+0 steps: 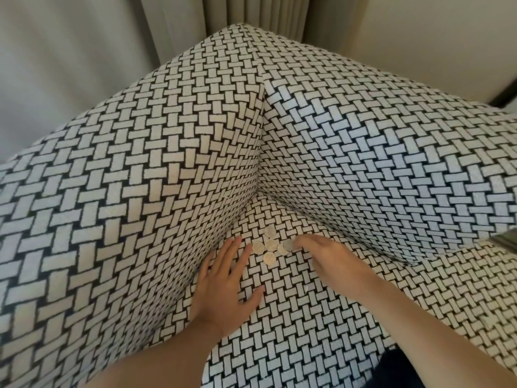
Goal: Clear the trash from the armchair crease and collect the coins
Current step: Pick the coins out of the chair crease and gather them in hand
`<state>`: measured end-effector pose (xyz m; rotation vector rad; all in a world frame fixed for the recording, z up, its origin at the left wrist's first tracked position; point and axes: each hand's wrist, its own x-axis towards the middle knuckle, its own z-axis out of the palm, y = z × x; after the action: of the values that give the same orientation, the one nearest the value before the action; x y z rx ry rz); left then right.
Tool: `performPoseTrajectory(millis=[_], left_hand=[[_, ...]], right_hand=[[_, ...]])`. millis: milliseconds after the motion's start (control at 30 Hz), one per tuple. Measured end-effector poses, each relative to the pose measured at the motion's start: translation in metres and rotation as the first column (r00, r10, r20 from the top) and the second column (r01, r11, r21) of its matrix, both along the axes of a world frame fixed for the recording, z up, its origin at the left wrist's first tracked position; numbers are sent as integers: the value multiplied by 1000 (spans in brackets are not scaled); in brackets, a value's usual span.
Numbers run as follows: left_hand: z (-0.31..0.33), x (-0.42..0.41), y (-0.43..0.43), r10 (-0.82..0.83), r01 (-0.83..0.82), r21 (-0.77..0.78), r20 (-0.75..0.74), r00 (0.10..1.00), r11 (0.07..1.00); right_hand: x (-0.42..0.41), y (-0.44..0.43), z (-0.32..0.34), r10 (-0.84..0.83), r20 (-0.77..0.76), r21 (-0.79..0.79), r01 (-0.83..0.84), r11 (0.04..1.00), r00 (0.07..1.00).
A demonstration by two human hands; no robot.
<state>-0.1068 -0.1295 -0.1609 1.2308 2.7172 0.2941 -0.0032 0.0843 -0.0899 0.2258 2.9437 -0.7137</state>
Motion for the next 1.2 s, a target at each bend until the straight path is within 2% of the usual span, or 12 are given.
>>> performPoseTrajectory(millis=[200, 367, 667, 767, 900, 1067, 1200], left_hand=[[-2, 0, 0, -7, 7, 7, -37, 999, 1000], [-4, -1, -1, 6, -7, -11, -25, 1000, 1000], [6, 1, -2, 19, -20, 30, 15, 1000, 999], [10, 1, 0, 21, -23, 38, 68, 997, 999], [20, 4, 13, 119, -136, 81, 194, 974, 987], [37, 2, 49, 246, -268, 97, 195, 949, 958], [42, 3, 69, 352, -441, 164, 391, 850, 882]], right_hand=[[4, 3, 2, -200, -134, -64, 193, 979, 971], [16, 2, 8, -293, -204, -103, 277, 955, 934], [51, -20, 20, -299, -206, -114, 280, 953, 932], [65, -24, 23, -322, -185, -117, 304, 945, 929], [76, -23, 32, -415, -153, -179, 387, 904, 897], [75, -22, 37, -521, -97, -355, 459, 814, 848], [71, -23, 34, -581, -76, -428, 499, 753, 811]])
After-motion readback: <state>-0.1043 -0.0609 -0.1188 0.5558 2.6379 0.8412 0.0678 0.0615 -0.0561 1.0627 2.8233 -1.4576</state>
